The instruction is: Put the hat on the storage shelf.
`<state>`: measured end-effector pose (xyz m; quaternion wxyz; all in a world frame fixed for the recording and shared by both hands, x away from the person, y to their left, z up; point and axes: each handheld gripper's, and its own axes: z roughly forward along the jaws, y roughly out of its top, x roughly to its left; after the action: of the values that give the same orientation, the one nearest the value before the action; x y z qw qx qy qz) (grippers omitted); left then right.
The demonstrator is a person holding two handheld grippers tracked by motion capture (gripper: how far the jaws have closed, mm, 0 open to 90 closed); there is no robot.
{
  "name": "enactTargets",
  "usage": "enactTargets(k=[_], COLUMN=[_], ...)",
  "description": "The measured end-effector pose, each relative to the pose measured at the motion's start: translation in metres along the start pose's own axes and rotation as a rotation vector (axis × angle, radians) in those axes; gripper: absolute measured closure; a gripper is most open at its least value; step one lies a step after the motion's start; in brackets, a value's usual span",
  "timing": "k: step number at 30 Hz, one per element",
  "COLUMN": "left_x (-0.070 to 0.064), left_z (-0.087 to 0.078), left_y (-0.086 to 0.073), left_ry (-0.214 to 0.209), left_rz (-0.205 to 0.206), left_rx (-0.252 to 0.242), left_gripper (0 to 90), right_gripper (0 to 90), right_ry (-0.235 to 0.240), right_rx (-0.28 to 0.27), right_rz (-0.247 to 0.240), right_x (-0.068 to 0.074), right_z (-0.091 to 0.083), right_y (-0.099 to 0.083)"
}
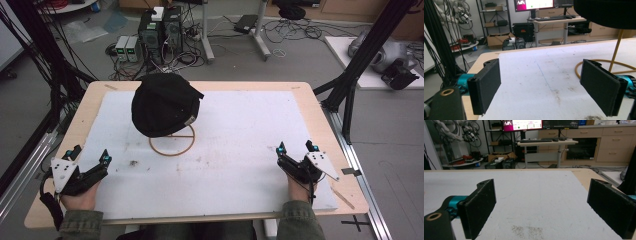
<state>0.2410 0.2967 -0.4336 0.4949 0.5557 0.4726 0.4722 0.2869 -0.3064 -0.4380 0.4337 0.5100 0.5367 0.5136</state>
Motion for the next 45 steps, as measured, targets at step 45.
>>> enactTargets(k=[45], left_x=[0.0056], left_z=[0.0057], left_y=[-0.0070], left_ry=[-0.026], left_rz=[-0.053], left_rx=[0.029], left_gripper=[17.4], right_gripper=[7.6], right_ry=[0.010], right_rx=[0.019], right_rz=[0.027], right_x=[-0.0042], right_z=[0.0006], right_y=[-0.0026])
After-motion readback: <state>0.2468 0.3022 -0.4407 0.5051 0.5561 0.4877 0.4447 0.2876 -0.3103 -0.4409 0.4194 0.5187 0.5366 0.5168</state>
